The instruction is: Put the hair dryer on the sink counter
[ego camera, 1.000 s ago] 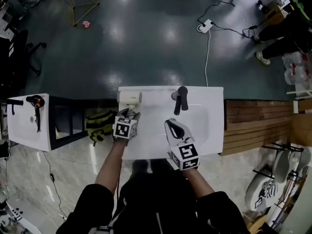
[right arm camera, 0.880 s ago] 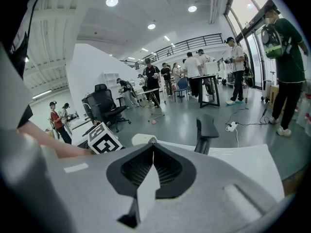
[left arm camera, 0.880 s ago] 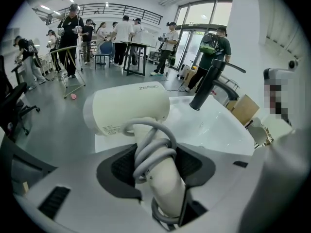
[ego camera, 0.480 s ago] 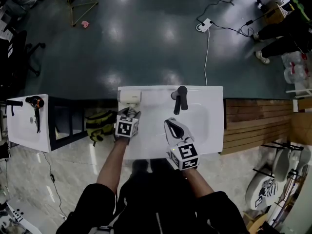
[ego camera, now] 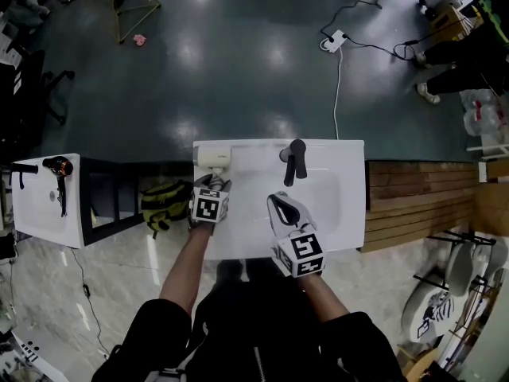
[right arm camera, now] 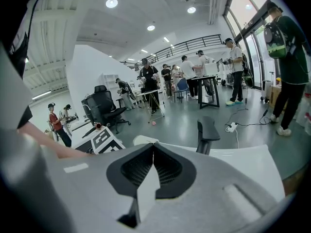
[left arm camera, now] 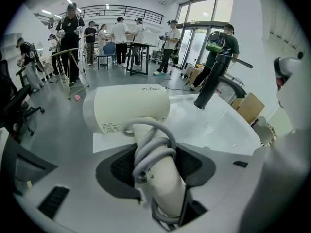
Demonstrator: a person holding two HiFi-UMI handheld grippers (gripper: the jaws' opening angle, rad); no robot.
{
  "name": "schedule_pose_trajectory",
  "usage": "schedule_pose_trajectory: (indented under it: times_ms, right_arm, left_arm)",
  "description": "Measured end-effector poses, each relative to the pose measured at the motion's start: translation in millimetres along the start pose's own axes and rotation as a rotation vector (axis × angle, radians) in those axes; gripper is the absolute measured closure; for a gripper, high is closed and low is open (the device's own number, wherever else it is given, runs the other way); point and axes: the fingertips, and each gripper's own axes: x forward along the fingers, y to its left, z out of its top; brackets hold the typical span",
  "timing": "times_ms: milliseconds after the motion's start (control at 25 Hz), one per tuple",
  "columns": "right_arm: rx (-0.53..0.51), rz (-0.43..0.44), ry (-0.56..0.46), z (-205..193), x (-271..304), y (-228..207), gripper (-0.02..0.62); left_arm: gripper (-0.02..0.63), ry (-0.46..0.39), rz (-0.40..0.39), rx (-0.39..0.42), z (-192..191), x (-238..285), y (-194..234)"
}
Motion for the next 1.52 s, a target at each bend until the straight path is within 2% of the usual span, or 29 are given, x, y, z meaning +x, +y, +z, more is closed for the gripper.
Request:
schedule_pose_trajectory:
  times_ms: [440,840,1520]
  right_arm:
    - [0.007,-0.002,-0.016,3,-7,5,0.591]
    - [-0.002,-0.009,-0.030,3,-13,4,0.591]
    - [-0.036,-0.013,-0.069,11,-27,17,0.591]
  left_arm:
    - [0.387,-0.011,0.000,0.003,2,-1,-3]
    - [0.380,-0.058,0.004,-0.007,8,-13,-2]
    - [0.395,-0.130,0.010,0.021,16,-60,-7]
